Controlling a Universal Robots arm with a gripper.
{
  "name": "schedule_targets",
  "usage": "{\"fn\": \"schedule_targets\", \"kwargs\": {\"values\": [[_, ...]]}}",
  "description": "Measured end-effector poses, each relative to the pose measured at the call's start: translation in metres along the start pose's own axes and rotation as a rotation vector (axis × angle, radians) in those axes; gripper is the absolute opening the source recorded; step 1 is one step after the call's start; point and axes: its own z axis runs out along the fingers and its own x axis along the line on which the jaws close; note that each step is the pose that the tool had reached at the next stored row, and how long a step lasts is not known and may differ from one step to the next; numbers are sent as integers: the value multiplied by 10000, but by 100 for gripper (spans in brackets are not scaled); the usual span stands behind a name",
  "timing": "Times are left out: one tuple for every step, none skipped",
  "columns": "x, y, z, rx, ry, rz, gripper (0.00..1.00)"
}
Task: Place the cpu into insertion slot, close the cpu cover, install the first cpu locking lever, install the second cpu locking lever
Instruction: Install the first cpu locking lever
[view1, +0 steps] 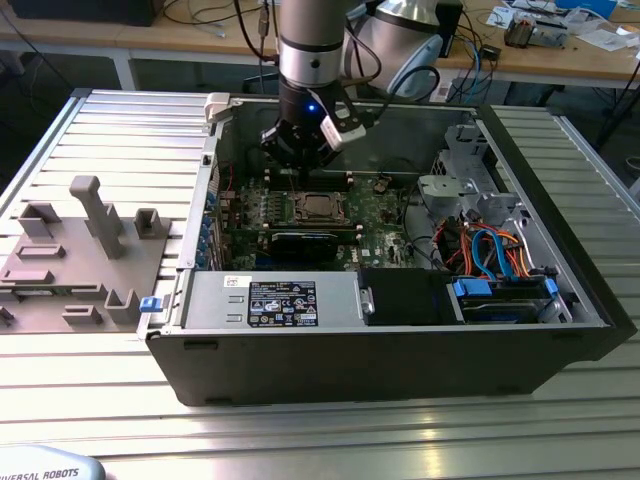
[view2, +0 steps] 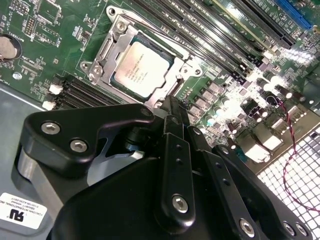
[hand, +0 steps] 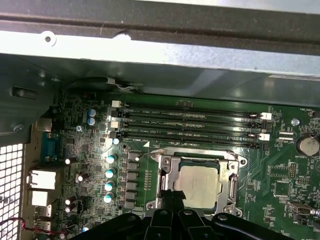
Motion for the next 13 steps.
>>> {"fn": "schedule_targets", "kwargs": {"values": [[2, 0, 0, -8, 0, -1, 11], [4, -1, 0, -32, -2, -3, 11], [7, 0, 0, -67, -5, -1, 11], [10, 1, 0, -88, -7, 0, 11], [15, 2, 1, -94, -8, 2, 11], [22, 2, 1, -95, -9, 0, 11], [30, 2, 1, -94, -8, -1, 11], [37, 3, 1, -94, -9, 0, 11], [45, 3, 1, -94, -9, -1, 11], [50, 4, 1, -93, -10, -1, 11], [56, 4, 1, -93, -10, 0, 11], [60, 5, 1, -94, -10, -1, 11], [63, 5, 1, -94, -9, 0, 11]]}}
